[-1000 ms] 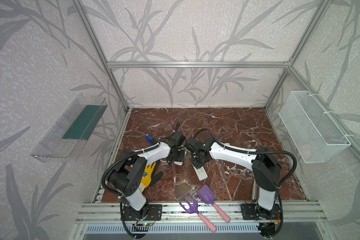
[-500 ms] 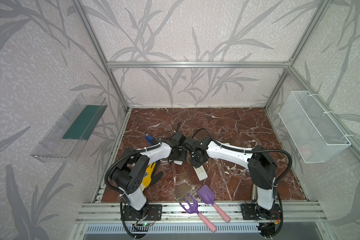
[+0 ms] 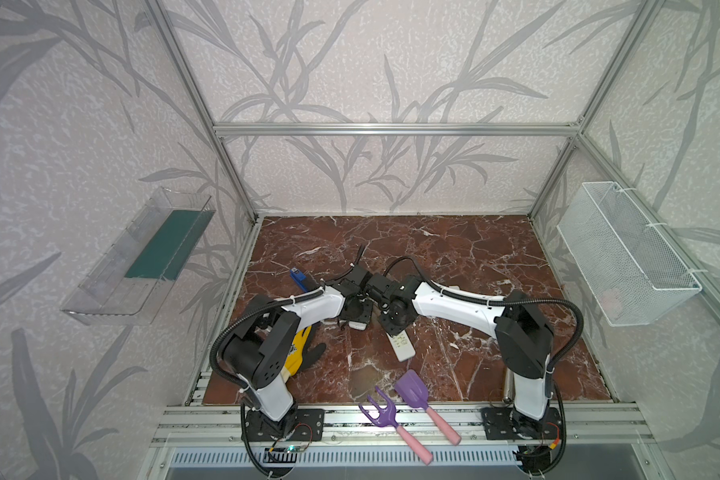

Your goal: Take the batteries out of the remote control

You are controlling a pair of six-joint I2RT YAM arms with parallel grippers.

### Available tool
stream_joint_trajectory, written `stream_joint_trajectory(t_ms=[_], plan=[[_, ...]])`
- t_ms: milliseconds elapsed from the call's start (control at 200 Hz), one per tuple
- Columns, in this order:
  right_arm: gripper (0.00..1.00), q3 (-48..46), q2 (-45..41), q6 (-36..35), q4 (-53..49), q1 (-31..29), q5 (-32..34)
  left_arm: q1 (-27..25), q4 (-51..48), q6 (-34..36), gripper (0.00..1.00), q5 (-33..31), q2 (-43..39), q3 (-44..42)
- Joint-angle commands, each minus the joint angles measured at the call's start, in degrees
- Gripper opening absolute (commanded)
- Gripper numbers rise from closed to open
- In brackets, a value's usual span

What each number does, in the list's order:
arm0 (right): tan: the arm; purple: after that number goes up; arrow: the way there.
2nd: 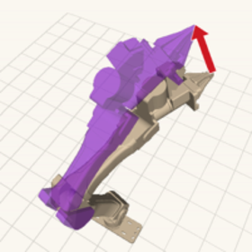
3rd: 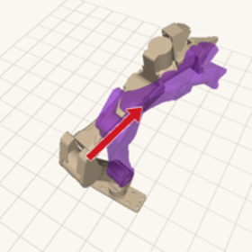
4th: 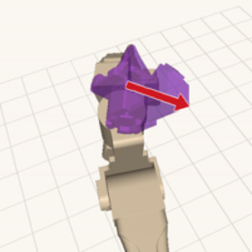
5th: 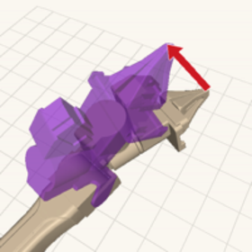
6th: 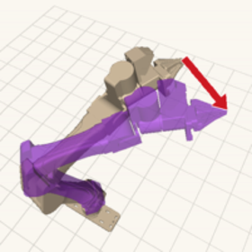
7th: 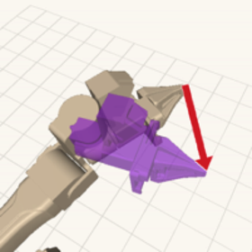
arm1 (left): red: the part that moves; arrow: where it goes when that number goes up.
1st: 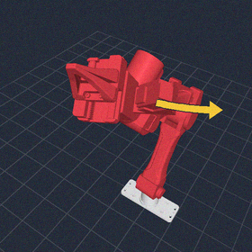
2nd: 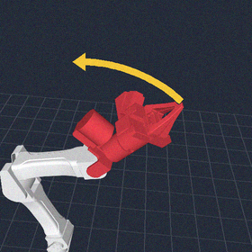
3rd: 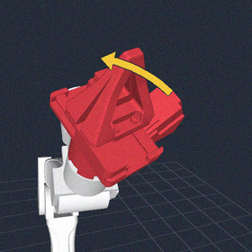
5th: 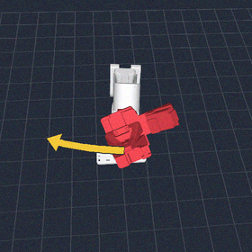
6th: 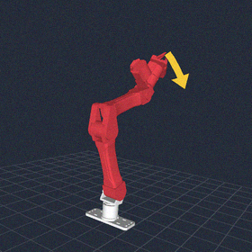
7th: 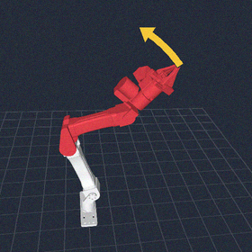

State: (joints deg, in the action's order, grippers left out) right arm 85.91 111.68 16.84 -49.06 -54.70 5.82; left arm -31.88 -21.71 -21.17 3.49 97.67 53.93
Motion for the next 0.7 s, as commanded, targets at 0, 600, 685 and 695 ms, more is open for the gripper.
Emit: stream_joint_trajectory(t_ms=[0,600,685,695], plan=[[0.0,-1.6,1.5,1.8,0.8,0.2,-0.2,-0.5,-3.0,-0.7,0.41,2.0,4.6,-3.4],[0.0,-14.2,-2.1,6.3,16.1,0.1,-3.4,-0.4,-3.6,-1.2,0.36,1.9,4.8,-3.2],[0.0,-15.0,-3.0,6.3,16.7,0.1,-3.6,-0.5,-3.7,-1.2,0.36,2.1,4.7,-3.2],[0.0,-15.0,-3.0,6.3,16.5,0.1,-3.6,-0.5,-3.8,-1.2,0.36,2.0,4.7,-3.2]])
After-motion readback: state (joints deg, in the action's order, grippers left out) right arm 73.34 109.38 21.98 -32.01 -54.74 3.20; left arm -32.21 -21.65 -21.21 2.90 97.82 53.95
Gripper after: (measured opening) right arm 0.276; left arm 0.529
